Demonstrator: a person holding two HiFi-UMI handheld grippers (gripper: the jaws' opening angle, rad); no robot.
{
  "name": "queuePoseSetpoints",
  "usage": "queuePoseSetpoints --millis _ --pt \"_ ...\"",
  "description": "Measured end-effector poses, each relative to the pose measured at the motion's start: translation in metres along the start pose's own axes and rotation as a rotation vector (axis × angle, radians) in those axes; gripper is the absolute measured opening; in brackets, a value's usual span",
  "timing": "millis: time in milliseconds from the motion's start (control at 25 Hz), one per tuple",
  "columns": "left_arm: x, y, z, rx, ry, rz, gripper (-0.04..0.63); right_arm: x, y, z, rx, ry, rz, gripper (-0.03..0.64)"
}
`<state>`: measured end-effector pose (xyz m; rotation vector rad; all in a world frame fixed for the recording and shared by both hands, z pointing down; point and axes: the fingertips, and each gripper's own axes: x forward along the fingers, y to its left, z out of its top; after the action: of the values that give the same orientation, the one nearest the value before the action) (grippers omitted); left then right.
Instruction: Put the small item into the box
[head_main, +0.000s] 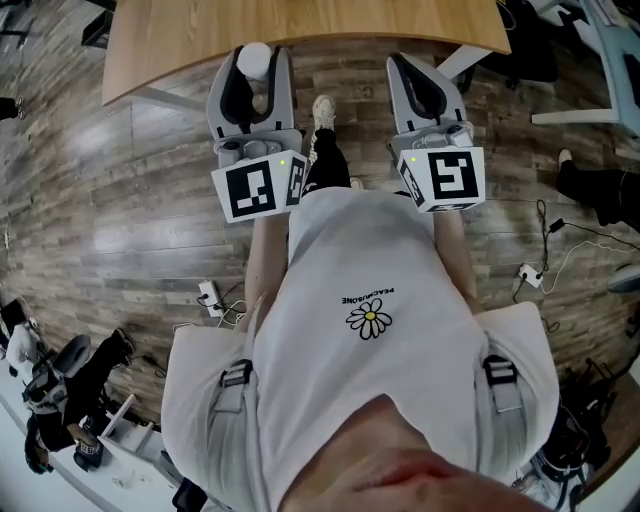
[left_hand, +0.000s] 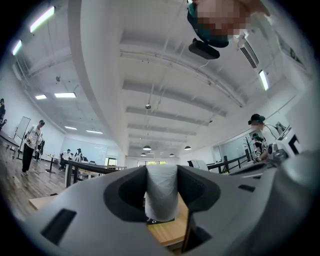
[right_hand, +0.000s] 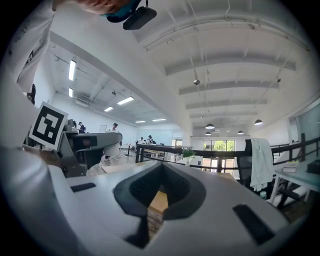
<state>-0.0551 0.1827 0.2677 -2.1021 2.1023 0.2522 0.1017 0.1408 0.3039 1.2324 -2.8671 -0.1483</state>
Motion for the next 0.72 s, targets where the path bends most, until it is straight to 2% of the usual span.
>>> queuePoseSetpoints --millis 240,520,720 --pt "0.039 0.005 -0.009 -0.013 0.004 -0.015 0.184 0.035 -0.004 -0.014 -0.055 0.045 0.08 0.006" --pt "0.1 0.025 -0.035 -0.021 0.033 -0.032 0.184 0.091 -0.034 -0.03 -0.02 0.067 0.029 0.006" --pt "0.162 0.045 -0.042 -0.01 0.018 -0.048 0.184 0.15 -0.066 -0.018 -0.045 0.076 0.001 0.006"
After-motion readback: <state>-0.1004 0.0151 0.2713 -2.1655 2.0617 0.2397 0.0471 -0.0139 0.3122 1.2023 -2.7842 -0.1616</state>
